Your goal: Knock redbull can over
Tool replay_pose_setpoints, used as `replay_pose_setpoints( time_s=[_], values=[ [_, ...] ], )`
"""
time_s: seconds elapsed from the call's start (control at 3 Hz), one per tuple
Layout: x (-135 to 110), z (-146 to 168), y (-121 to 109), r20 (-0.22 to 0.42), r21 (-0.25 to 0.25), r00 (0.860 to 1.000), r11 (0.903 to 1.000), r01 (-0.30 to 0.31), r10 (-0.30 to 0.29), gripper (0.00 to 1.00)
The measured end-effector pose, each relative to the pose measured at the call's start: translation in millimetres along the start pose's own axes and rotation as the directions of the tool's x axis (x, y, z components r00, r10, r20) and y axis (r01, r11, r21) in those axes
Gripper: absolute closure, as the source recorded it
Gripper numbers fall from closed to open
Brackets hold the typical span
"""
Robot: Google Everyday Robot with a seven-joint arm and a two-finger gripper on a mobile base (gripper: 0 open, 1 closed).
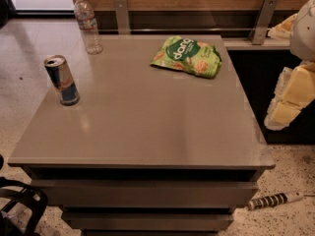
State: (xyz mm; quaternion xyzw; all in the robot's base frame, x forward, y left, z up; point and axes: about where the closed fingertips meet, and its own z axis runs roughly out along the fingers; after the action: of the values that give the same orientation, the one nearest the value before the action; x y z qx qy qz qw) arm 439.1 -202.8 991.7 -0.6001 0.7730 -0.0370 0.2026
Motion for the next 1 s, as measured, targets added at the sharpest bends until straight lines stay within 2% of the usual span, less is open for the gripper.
replay_pose_setpoints(
  time_s=[0.33, 0.67, 1.0],
  values=[
    [-22, 3, 5, 0.103, 0.000, 0.994, 0.9998, -0.020, 0.020, 0.00],
    [-62, 16, 10, 0.275, -0.030, 0.960, 0.9987, -0.042, 0.048, 0.00],
    [-115, 35, 12, 0.445, -0.073, 0.892, 0.9963, -0.045, 0.073, 0.00]
  ],
)
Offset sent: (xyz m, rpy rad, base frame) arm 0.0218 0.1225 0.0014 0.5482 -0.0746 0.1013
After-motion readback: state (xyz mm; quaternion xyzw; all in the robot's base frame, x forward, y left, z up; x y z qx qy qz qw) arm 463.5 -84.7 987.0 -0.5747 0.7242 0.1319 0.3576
